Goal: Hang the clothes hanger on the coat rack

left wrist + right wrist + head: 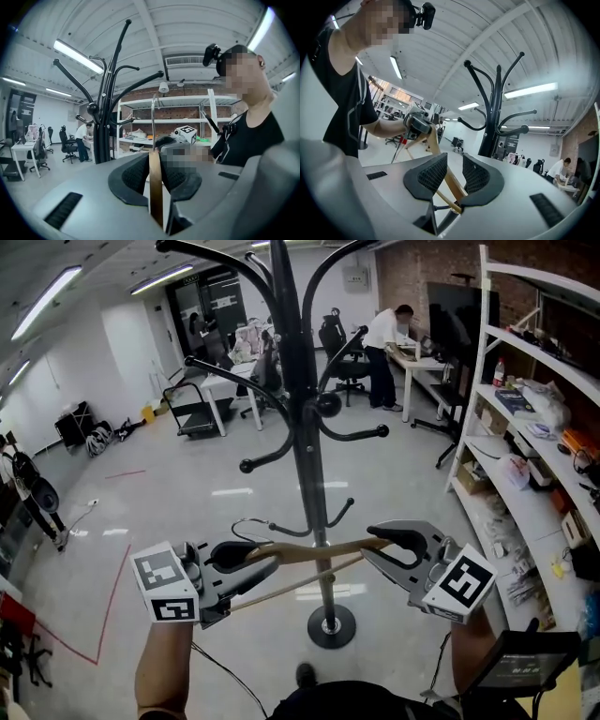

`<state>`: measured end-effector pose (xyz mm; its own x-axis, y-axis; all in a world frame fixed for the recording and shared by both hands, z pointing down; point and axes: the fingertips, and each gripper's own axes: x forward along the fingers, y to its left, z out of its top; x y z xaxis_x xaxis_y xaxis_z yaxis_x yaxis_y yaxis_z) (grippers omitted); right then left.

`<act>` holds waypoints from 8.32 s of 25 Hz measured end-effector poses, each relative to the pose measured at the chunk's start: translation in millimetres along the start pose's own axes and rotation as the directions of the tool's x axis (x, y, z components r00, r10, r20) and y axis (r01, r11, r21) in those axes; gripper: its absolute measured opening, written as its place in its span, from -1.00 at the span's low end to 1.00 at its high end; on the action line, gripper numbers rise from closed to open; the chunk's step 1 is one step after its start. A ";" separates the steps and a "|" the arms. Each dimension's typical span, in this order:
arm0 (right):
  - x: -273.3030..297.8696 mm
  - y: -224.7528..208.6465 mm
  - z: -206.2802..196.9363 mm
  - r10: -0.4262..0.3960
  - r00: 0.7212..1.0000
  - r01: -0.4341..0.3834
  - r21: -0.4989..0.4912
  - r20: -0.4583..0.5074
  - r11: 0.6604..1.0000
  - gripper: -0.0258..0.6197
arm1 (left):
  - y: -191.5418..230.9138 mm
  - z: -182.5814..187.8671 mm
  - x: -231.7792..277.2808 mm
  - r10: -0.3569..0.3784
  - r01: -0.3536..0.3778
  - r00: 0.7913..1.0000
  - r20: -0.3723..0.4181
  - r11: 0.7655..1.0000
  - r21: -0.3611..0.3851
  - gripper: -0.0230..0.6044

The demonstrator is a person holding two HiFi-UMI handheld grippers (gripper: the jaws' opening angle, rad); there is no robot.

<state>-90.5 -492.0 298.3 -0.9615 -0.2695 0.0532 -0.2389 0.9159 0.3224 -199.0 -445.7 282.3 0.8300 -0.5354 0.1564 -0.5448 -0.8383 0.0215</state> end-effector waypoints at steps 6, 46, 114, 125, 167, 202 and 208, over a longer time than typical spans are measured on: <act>28.0 -21.7 3.7 -0.061 0.998 0.059 -0.054 -0.025 0.997 -0.66 | 30.3 19.8 5.8 -0.143 0.143 0.990 -0.015 0.986 0.082 -0.76; 59.3 -58.6 -65.8 -0.195 0.946 0.216 0.055 -0.258 0.975 -0.67 | 112.6 -6.7 74.9 -0.510 0.513 0.858 -0.059 0.844 0.158 -0.76; -12.5 -55.5 -30.6 -0.309 0.951 0.308 0.206 -0.028 0.929 -0.67 | 88.1 -21.3 -19.9 0.225 -0.240 0.957 0.182 0.968 0.068 -0.93; -101.8 -1.9 -36.4 -0.214 0.975 0.223 0.238 -0.064 0.945 -0.67 | -29.5 -44.9 5.5 0.391 -0.389 0.909 0.142 0.920 -0.041 -0.93; -267.0 394.6 51.6 -0.164 0.985 0.173 0.353 -0.055 0.919 -0.67 | -458.1 -138.6 -131.5 0.453 -0.428 0.889 0.074 0.877 -0.219 -0.93; -395.5 591.4 123.7 -0.292 0.951 0.308 0.377 -0.100 0.874 -0.90 | -678.6 -159.2 -211.6 0.421 -0.401 0.906 0.038 0.885 -0.238 -0.93; -417.4 578.3 125.0 -0.307 0.947 0.320 0.377 -0.098 0.869 -0.90 | -699.2 -146.8 -194.2 0.404 -0.383 0.912 0.066 0.899 -0.213 -0.93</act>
<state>155.7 187.4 344.4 -0.8239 -0.5651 0.0438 -0.5668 0.8218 -0.0587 3.2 259.5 381.9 0.5450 -0.8340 0.0861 -0.8330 -0.5268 0.1693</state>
